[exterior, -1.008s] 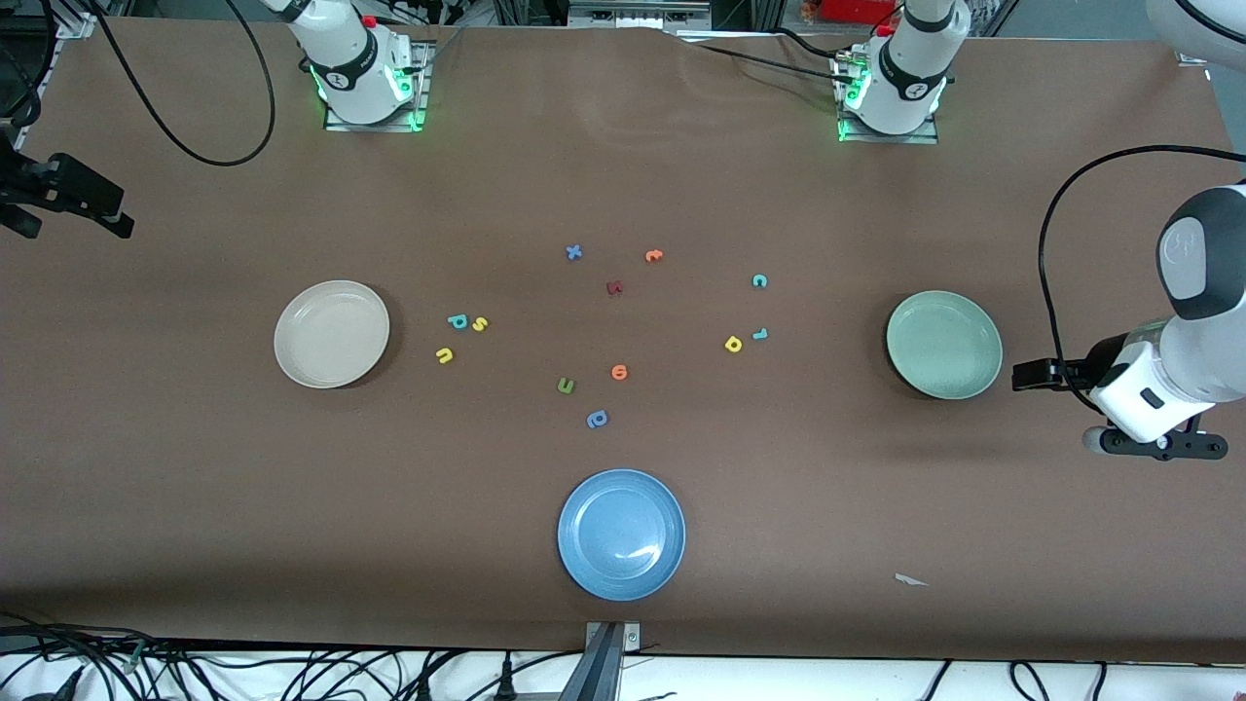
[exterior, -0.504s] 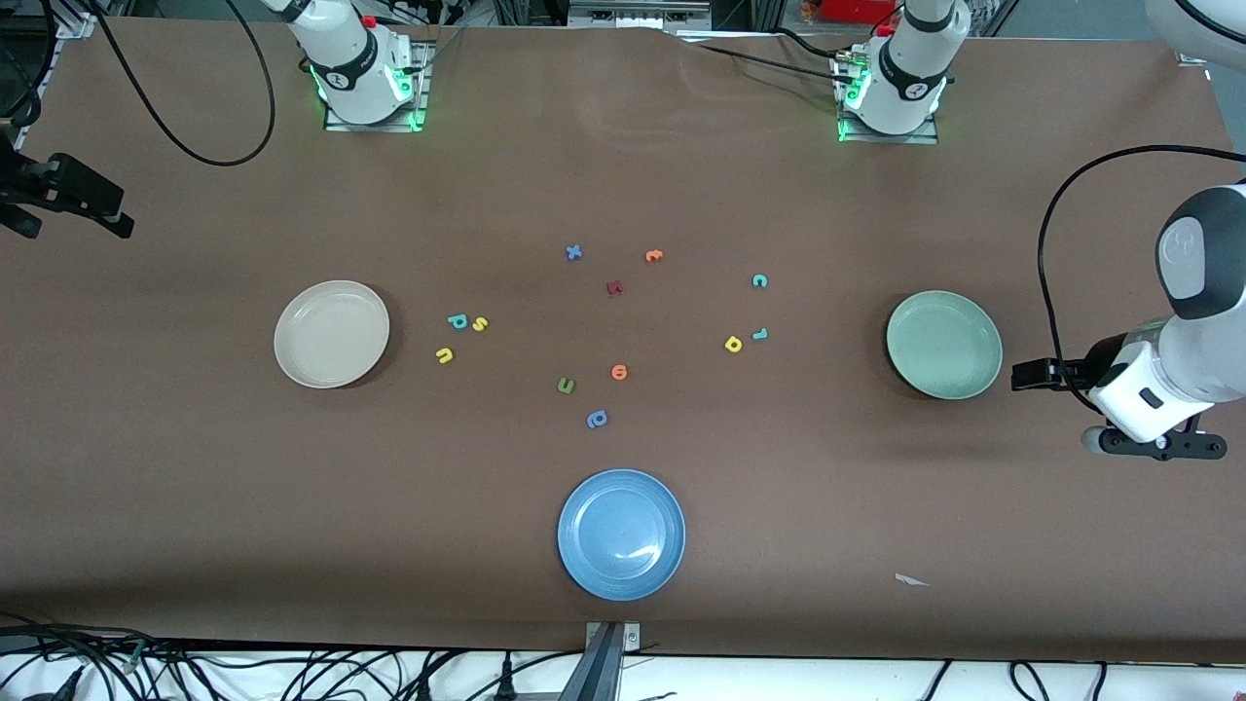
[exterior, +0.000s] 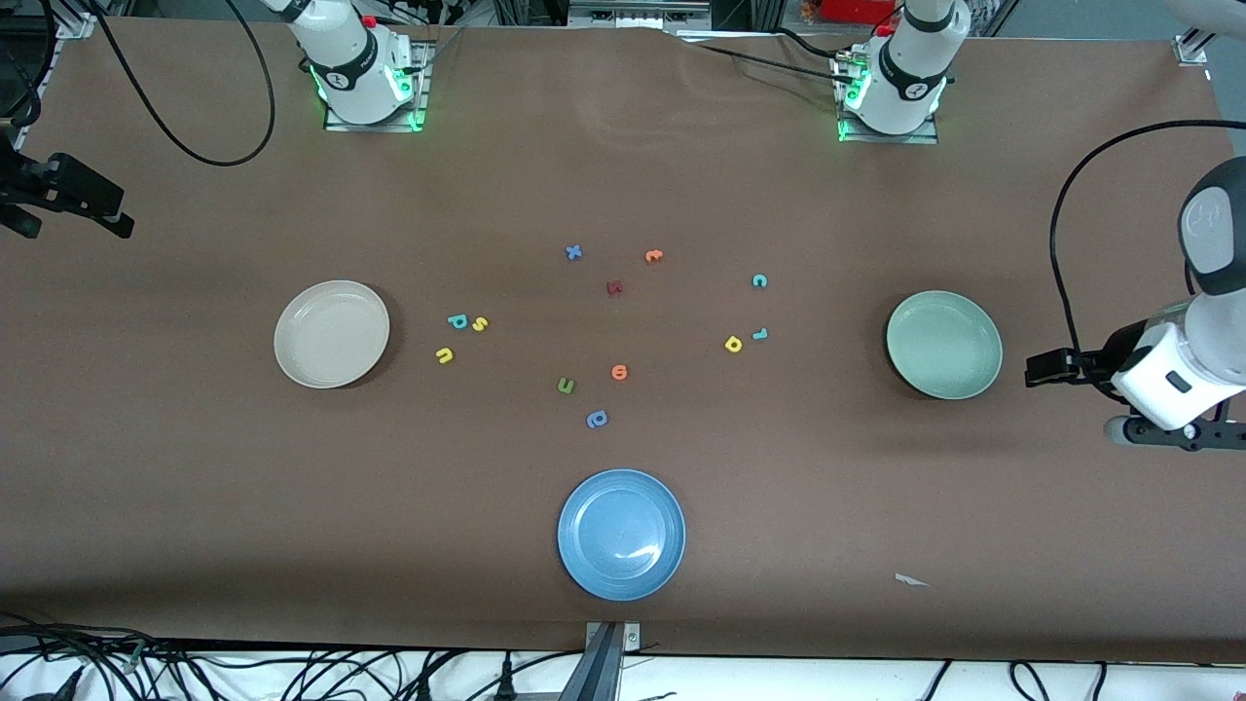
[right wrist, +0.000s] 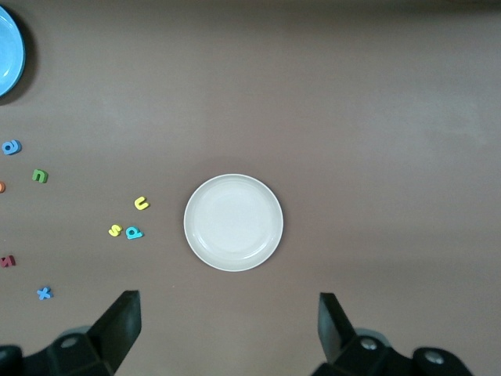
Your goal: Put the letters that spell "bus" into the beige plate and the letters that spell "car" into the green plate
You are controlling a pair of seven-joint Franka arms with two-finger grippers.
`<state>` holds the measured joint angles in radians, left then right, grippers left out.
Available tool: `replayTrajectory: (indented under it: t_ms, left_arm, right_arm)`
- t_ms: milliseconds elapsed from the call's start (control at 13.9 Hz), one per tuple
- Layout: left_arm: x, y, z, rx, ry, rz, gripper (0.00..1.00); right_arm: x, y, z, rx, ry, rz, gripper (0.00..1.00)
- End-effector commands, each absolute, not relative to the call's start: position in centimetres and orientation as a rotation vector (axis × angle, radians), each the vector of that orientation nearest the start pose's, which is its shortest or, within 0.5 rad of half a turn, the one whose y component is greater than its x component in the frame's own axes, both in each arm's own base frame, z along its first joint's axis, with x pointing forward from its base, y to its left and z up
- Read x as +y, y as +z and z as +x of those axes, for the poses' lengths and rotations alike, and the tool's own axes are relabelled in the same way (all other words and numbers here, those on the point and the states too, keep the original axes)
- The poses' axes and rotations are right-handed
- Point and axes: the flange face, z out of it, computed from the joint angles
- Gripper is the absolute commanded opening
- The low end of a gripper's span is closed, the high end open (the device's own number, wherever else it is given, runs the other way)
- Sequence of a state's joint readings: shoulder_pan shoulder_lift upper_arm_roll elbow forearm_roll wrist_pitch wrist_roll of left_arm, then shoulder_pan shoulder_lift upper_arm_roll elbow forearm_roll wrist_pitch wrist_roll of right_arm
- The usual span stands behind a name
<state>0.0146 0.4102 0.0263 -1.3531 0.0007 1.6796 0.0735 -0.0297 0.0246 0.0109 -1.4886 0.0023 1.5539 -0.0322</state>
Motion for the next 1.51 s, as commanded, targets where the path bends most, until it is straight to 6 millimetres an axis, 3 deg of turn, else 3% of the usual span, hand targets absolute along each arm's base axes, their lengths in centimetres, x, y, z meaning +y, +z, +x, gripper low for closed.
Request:
replayTrajectory:
  t_ms: [0,432,576,864,1080,1224,1440]
  left_arm:
    - [2.3,50.5,66.0,0.078,0.131,-3.153,1.0]
    - [1.3,52.1,65.2,0.102,0.131,-3.162,1.0]
    - [1.3,53.0,64.7,0.105,0.134,-3.162,1.0]
    - [0.8,52.8,64.4,0.116,0.153,-3.165,1.0]
    - [0.5,52.0,64.3,0.121,0.178,-3.164,1.0]
    - [0.0,51.0,64.2,0.125,0.209,-3.162,1.0]
    - [-2.3,49.7,64.1,0.102,0.253,-3.163,1.0]
  right_arm:
    - [-1.2,65.4,55.8,-0.024,-0.063,-3.143,1.0]
    - [-1.2,65.0,55.7,-0.022,-0.034,-3.142,1.0]
    - [-1.2,63.7,55.8,-0.012,0.045,-3.142,1.0]
    - [-1.0,60.8,57.3,-0.031,0.125,-3.132,1.0]
    - [1.5,55.9,59.5,-0.083,0.243,-3.105,1.0]
    - [4.7,52.1,61.0,-0.133,0.287,-3.057,1.0]
    - [8.0,45.9,62.9,-0.192,0.259,-3.058,1.0]
